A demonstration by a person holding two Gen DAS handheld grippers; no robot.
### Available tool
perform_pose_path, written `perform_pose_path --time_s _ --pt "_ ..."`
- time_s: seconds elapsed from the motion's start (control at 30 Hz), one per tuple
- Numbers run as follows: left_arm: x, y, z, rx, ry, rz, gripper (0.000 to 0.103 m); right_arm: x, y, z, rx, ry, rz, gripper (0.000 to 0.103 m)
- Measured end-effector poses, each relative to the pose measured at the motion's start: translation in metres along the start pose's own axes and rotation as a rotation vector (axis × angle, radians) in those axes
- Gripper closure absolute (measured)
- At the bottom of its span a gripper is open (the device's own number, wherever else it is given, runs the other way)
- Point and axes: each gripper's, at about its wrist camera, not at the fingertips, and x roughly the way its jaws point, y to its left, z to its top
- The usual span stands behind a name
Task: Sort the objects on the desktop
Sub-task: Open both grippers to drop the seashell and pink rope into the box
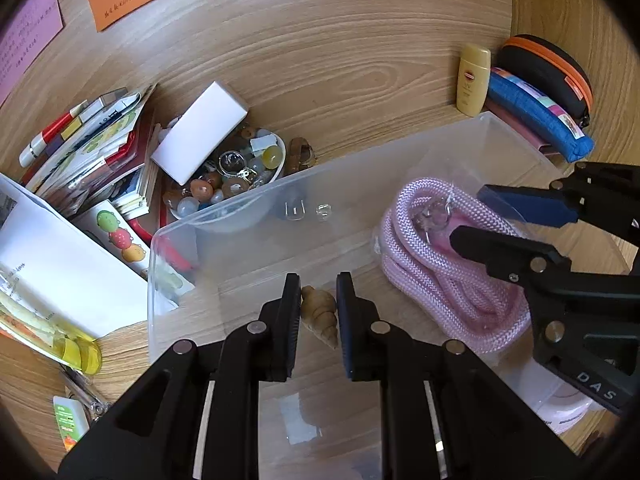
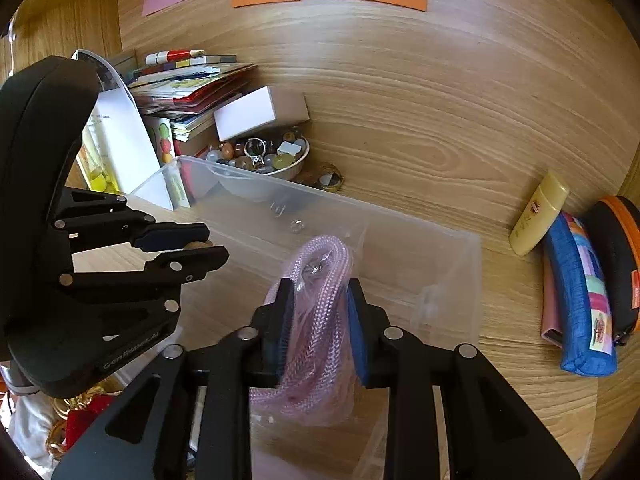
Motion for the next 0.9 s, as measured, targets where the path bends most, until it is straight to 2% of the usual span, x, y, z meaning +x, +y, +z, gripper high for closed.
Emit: perform_pose_path --time_s 0.03,0.1,0.2,0.33,0.43,0.6,0.7,0.77,0.9 --pt "-0.001 0.000 0.000 0.001 -0.002 0.001 0.085 0.000 0.000 0.000 -0.001 -0.001 -0.005 0.074" --pt "-0.003 0.000 0.000 0.001 -0.008 0.005 0.078 -0.002 0.001 0.001 -0.004 -0.013 -0.020 0.059" --pt "-0.008 0.002 0.001 -0.002 -0.024 0.016 0.066 -0.009 0.001 0.002 -0.011 -0.045 -0.033 0.052" --pt "-0.018 0.004 0.001 -0.006 -0.045 0.027 0.061 -0.015 0.003 0.003 -0.016 -0.065 -0.047 0.043" --pt "-0.028 0.006 0.000 -0.006 -0.068 0.046 0.052 -0.020 0.002 0.005 -0.017 -0.078 -0.060 0.039" --pt "-0.046 0.007 -0.002 -0.004 -0.108 0.072 0.039 -0.038 -0.001 0.010 0.000 -0.124 -0.071 0.021" --pt "-0.060 0.007 -0.004 -0.002 -0.136 0.086 0.033 -0.051 0.000 0.012 -0.003 -0.154 -0.081 0.020" --pt "-0.073 0.009 -0.004 0.004 -0.164 0.094 0.033 -0.061 0.001 0.014 -0.009 -0.175 -0.091 0.019" --pt "-0.104 0.018 -0.003 -0.023 -0.234 0.110 0.020 -0.086 0.001 0.015 -0.018 -0.221 -0.112 0.015"
